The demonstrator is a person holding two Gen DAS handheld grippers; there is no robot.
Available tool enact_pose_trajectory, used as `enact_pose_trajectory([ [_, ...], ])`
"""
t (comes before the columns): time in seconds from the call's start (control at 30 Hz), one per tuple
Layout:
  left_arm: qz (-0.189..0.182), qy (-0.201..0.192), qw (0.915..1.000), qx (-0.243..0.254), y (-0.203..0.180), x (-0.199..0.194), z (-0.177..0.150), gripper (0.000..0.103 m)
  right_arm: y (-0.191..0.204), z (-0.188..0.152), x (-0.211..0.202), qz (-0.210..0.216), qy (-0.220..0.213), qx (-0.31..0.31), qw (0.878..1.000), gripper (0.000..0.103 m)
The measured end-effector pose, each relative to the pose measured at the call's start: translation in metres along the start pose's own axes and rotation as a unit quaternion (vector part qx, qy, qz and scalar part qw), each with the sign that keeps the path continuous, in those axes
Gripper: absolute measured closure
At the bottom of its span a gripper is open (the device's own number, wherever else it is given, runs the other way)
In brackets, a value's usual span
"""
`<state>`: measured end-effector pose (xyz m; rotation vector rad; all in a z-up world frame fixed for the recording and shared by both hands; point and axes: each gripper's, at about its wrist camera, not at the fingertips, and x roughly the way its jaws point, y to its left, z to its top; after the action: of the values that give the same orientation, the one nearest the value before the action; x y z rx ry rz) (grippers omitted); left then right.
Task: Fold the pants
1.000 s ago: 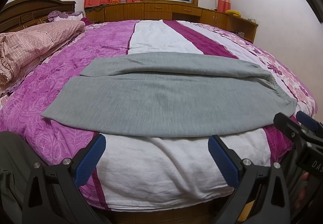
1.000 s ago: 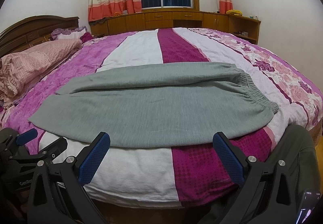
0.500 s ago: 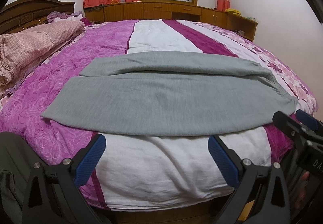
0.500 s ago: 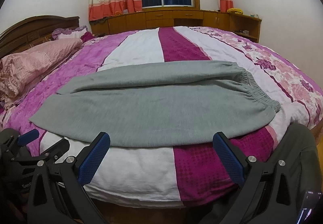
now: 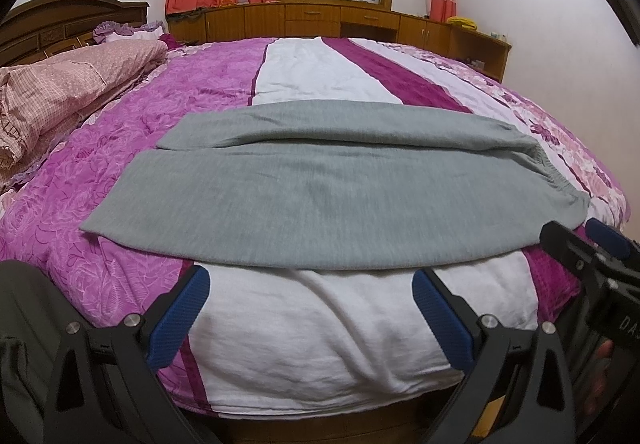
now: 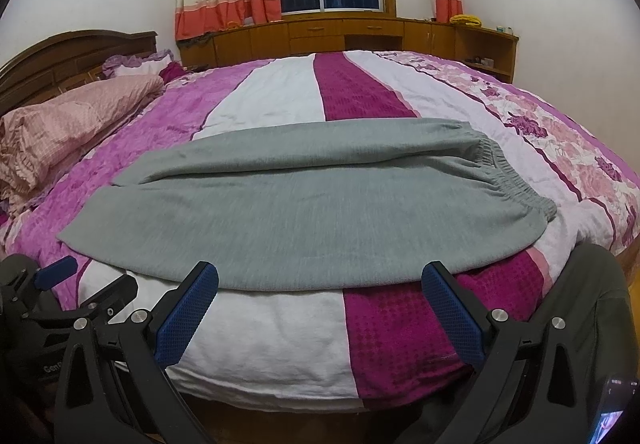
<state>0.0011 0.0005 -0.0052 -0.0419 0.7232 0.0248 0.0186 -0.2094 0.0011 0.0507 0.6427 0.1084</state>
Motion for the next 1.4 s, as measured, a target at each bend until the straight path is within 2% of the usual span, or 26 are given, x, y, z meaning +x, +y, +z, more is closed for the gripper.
enact_pose_trajectory([
  [1.03,0.001,0.004,1.0,0.001,-0.001,0.001,0.001,0.0,-0.002,0.001,0.0,-0.004,0.007,0.0,1.0,0.005],
  [1.23,0.003,-0.003,1.0,0.004,0.0,-0.002,0.01,0.0,-0.014,0.028,-0.019,0.001,0.005,0.015,1.0,0.005],
  [1.3,0.003,-0.006,0.9999,0.011,0.0,-0.003,0.02,0.0,-0.017,0.044,-0.029,0.009,0.008,-0.003,1.0,0.005],
  [1.4,-0.011,-0.011,0.9993,0.036,-0.002,-0.006,0.038,0.0,-0.033,0.074,-0.049,0.048,0.007,-0.028,0.998,0.005],
])
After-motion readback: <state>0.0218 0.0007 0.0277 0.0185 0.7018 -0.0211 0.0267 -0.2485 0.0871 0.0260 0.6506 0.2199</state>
